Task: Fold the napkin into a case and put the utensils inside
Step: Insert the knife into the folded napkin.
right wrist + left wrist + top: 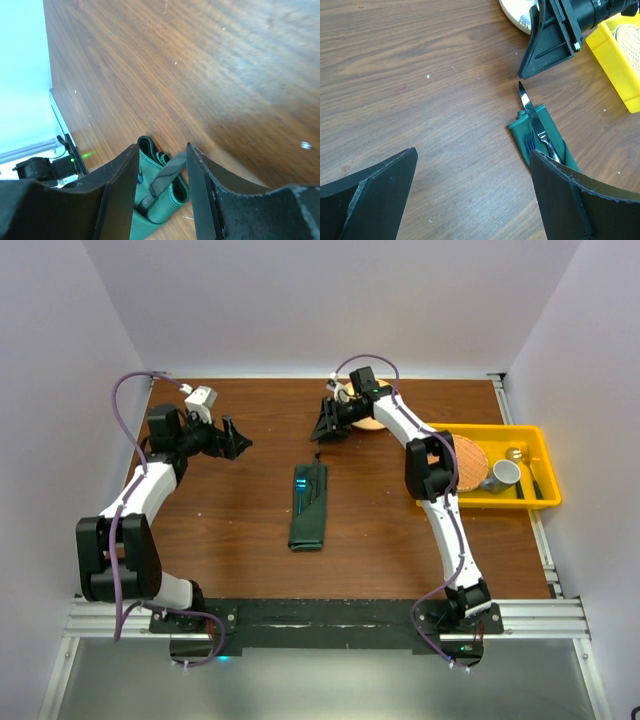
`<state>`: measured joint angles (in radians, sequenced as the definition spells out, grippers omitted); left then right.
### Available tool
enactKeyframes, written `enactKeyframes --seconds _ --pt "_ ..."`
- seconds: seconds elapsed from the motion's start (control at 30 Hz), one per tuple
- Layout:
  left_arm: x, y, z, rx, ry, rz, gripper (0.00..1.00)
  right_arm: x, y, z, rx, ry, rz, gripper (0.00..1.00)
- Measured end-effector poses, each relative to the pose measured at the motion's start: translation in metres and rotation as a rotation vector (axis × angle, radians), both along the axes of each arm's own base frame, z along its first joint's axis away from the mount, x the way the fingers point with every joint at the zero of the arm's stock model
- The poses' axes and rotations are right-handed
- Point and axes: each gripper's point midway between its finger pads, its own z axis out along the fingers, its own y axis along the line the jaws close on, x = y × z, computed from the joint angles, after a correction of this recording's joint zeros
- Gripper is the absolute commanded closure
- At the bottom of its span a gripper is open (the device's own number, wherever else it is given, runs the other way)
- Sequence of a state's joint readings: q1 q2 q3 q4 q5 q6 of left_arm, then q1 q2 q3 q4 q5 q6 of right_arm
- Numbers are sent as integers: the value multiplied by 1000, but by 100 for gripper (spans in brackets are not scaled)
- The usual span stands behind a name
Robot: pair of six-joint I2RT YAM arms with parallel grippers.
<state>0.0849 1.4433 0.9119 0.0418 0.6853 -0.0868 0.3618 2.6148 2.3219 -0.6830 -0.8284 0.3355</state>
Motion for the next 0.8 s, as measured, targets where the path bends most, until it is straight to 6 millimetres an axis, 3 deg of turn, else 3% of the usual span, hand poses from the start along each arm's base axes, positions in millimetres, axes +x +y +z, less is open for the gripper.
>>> enactKeyframes --seconds 0.27,0.8 --pt "3 -1 1 -3 2 -7 0 7 -4 1 9 -23 -9 54" --pt "3 -1 2 -4 0 -9 0 -2 1 -10 55 15 16 60"
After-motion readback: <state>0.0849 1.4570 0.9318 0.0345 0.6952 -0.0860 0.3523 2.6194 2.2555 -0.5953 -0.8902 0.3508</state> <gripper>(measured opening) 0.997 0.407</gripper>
